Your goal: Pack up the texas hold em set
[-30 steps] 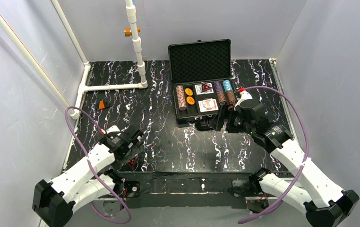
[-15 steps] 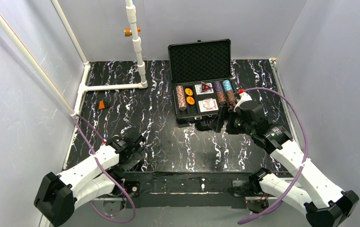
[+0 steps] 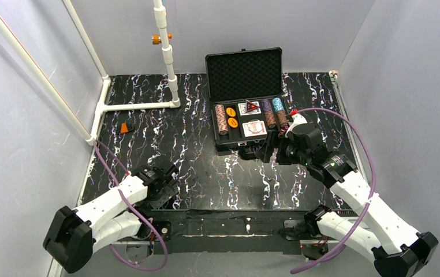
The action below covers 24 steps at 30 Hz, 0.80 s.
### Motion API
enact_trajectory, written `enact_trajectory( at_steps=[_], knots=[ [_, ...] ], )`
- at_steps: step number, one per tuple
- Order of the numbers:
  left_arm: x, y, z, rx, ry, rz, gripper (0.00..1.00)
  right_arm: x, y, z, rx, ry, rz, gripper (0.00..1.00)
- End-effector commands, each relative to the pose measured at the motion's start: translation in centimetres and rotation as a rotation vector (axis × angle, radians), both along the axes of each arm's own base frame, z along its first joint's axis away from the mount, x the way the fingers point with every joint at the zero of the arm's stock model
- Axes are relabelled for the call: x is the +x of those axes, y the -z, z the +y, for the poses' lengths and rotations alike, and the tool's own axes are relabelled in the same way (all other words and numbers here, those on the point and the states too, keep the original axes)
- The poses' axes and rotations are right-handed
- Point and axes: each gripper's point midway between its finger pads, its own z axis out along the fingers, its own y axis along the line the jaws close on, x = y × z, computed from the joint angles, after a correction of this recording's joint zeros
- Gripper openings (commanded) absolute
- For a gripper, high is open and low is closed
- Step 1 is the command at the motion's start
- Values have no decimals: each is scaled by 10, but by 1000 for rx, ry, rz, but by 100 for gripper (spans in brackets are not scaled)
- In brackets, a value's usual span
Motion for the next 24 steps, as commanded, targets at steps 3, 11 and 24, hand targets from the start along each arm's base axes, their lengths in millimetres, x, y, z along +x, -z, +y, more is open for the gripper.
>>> enact_trajectory(
  at_steps=[3,11,24],
  knots=[
    [-2,3,-3,1,12,37,92,2,-12,2,23,-10,-50,99],
    [2,5,-13,-25,-7,56,92,0,-10,2,25,-15,-46,98],
    [0,8,-16,-66,-96,30,88,-2,-7,0,24,-14,-45,99]
  ],
)
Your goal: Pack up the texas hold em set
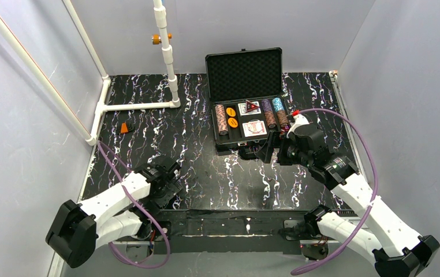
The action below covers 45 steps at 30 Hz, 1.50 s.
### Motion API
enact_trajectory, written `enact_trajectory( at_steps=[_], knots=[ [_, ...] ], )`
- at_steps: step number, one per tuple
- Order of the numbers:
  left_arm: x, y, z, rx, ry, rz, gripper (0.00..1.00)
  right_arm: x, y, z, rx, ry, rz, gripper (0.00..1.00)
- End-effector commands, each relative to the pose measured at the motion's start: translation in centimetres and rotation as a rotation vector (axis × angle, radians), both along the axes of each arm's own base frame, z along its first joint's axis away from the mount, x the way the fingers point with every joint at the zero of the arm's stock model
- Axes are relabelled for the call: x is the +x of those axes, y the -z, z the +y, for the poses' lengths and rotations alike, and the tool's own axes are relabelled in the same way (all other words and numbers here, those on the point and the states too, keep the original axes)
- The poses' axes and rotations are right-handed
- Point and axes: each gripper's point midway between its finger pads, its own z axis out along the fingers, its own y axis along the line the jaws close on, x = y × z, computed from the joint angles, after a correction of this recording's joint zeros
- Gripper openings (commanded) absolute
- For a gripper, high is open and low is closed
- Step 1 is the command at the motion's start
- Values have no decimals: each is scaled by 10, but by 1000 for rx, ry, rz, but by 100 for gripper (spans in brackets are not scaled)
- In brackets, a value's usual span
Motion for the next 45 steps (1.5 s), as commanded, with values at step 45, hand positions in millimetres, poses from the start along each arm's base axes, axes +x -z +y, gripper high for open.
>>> enact_trajectory(
  at_steps=[45],
  knots=[
    [26,13,41,149,-94,-114,57,-4,0,-1,5,-17,-21,98]
  ],
)
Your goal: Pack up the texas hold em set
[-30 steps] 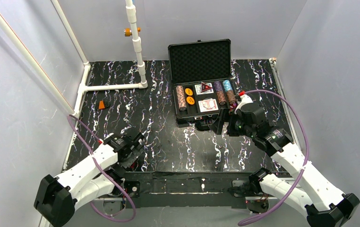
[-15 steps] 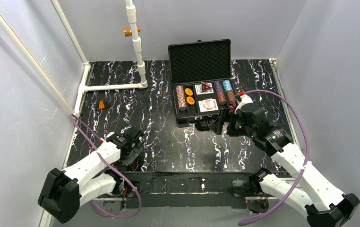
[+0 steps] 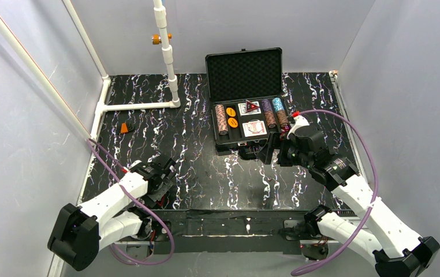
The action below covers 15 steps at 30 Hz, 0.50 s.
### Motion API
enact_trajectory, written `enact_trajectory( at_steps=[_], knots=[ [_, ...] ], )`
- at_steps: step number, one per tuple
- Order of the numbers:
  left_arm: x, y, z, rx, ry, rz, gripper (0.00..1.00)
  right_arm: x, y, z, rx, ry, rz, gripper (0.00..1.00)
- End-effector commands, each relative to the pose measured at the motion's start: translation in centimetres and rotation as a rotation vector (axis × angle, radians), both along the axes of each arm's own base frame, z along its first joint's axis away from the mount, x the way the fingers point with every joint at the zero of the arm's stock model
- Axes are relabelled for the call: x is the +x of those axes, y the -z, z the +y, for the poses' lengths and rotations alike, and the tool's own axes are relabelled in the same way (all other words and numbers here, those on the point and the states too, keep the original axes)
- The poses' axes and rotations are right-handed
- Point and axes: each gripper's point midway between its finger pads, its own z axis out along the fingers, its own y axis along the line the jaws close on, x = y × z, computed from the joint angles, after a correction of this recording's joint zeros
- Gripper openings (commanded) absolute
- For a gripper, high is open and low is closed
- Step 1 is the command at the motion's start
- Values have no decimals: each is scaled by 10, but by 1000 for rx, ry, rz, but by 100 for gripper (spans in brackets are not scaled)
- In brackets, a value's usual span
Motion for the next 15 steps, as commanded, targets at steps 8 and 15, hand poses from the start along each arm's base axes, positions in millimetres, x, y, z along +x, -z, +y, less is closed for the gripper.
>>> enact_trajectory(
  at_steps=[8,15],
  knots=[
    [12,5,-7,-23,83,-42,44,-2,-2,0,6,-15,-19,98],
    [26,-2,-19,-27,228,-28,40,-1,-1,0,2,-13,-16,98]
  ],
)
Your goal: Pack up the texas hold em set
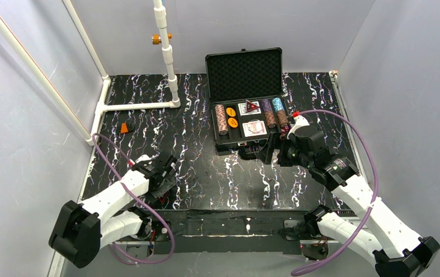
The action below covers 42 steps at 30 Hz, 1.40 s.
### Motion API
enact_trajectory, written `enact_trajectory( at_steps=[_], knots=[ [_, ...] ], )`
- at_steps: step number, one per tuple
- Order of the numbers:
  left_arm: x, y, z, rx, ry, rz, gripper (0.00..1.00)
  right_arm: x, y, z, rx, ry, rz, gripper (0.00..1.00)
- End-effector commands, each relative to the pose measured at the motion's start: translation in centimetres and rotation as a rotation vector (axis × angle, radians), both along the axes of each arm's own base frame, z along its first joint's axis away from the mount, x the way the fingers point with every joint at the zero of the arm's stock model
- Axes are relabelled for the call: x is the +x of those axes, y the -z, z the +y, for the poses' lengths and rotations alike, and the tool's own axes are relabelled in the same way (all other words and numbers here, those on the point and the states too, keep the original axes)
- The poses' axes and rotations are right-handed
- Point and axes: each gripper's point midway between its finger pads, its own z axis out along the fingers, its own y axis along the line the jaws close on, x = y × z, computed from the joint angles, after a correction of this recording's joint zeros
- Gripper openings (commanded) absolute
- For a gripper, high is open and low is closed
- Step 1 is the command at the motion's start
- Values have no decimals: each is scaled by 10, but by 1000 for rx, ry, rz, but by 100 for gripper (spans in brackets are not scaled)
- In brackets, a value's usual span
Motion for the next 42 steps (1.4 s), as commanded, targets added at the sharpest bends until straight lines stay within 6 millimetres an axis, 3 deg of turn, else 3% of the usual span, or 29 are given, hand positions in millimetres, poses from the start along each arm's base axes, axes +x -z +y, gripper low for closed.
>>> enact_trajectory(
  at_steps=[1,16,30,37,42],
  knots=[
    [17,0,-13,-23,102,-10,40,-1,1,0,-2,-12,-12,98],
    [23,12,-46,-47,415,65,30,1,4,2,-7,-11,-1,98],
    [11,25,-83,-48,647,124,16,2,6,1,-10,-6,3,99],
    [8,15,-98,-79,718,94,0,3,4,0,-18,-1,0,98],
    [10,-8,-105,-100,763,54,0,6,-2,-2,-34,5,-13,98]
  ],
)
